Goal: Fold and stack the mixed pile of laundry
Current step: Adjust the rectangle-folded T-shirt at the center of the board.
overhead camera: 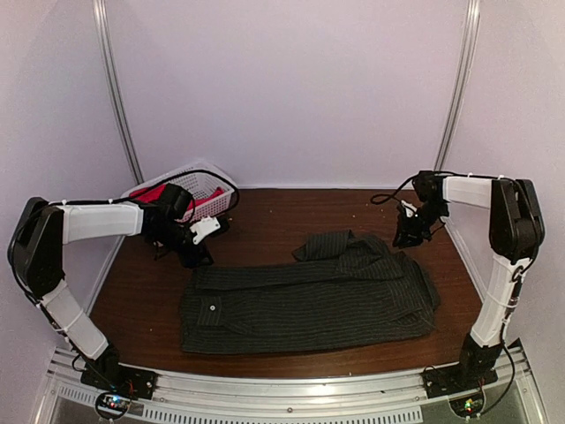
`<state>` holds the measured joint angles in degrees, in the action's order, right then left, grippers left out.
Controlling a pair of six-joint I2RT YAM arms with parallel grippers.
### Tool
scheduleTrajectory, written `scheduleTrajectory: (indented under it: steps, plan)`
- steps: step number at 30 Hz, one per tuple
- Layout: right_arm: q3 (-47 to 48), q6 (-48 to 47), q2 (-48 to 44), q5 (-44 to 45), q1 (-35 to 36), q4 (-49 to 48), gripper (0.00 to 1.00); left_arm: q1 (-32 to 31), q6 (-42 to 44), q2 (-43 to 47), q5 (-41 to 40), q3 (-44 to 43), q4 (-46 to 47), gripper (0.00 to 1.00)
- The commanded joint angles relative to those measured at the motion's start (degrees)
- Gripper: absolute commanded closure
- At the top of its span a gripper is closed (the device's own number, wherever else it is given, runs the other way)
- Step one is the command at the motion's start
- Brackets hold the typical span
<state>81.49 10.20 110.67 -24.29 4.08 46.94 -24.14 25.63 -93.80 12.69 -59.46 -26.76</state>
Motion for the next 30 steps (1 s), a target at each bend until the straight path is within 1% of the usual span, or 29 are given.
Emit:
scheduleTrajectory:
  steps: [1, 8, 11, 15, 17, 21, 23, 30]
  plan:
    - [-1.4, -0.8, -1.2, 1.6, -0.5, 2.1, 0.74, 0.2, 0.4, -0.2, -0.3, 0.2, 2.2, 0.59]
    - [-8.0, -0.6, -5.7, 3.2, -0.4, 1.1, 0.73, 0.2, 0.4, -0.3, 0.0, -0.1, 2.4, 0.59]
    - [-9.5, -0.3, -5.0, 2.9, -0.5, -0.2, 0.73, 0.2, 0.4, -0.5, 0.1, -0.2, 2.4, 0.59]
    - [-9.0, 0.0, -3.4, 2.4, -0.5, -1.2, 0.73, 0.2, 0.5, -0.7, -0.1, -0.4, 2.1, 0.59]
    - [-8.5, -0.1, -2.8, 2.2, -0.5, -1.7, 0.77, 0.2, 0.5, -0.8, 0.2, -0.4, 2.1, 0.59]
    - [-6.5, -0.3, -1.2, 1.4, -0.5, -1.5, 0.94, 0.2, 0.8, -1.1, 0.3, -0.1, 2.1, 0.59]
    - [-5.1, -0.2, -0.9, 1.6, -0.5, -1.2, 1.00, 0.2, 0.8, -1.2, -0.1, 0.0, 2.2, 0.59]
    - [-1.1, -0.4, -1.0, 3.1, -1.5, -0.3, 1.00, 0.2, 0.9, -1.5, -1.1, 0.1, 2.9, 0.59]
